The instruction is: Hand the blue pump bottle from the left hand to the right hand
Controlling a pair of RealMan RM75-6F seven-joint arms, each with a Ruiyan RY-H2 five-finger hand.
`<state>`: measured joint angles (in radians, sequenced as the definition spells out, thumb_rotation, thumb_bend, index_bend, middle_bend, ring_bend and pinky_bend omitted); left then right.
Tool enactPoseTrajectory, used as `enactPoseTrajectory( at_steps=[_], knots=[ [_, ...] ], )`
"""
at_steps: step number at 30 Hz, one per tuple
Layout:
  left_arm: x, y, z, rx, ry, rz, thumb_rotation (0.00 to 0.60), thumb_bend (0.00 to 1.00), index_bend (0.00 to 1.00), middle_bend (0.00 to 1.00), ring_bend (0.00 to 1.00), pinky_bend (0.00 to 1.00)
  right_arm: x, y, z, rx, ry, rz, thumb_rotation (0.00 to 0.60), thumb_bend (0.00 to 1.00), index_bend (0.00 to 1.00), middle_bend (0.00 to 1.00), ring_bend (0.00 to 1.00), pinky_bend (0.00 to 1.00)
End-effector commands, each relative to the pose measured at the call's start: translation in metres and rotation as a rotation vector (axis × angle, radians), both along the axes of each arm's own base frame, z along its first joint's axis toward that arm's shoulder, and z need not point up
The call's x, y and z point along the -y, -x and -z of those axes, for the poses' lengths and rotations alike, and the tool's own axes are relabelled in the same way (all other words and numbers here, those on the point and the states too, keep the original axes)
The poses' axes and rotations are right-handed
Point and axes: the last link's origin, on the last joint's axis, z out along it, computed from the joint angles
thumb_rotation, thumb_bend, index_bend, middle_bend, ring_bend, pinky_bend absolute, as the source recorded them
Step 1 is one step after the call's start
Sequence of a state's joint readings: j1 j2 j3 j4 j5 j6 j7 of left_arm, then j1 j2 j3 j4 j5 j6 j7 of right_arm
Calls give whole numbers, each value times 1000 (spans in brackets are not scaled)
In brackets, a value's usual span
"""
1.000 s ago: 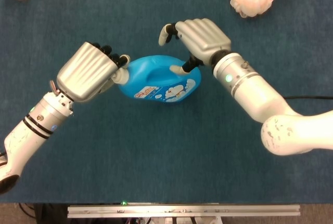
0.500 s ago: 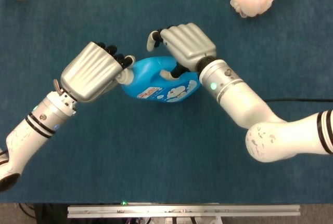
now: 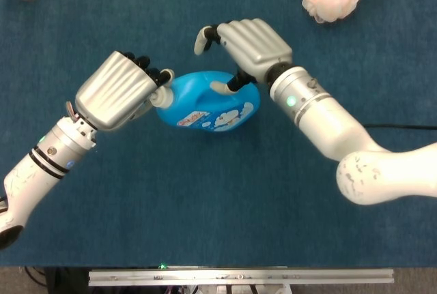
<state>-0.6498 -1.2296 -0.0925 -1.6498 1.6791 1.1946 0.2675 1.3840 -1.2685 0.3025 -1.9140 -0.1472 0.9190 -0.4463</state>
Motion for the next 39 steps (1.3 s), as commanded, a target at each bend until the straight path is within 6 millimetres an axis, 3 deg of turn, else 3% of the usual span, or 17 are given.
enactPoseTrajectory(
  at_steps=[1,13,39],
  knots=[
    [-1,0,-1,4,-2,-2,600,326,626,743,603,784,0,3,-3,7,-8,2,600,200,358,344,280,373],
    [0,-1,-3,-4,13,13,600,325,626,742,600,785,-1,11,12,-56,-26,-30,600,200,351,339,274,375],
    [-2,4,-3,-7,40,19,600,326,637,746,588,784,4,5,36,-100,-79,-30,600,206,350,337,273,376]
  ],
)
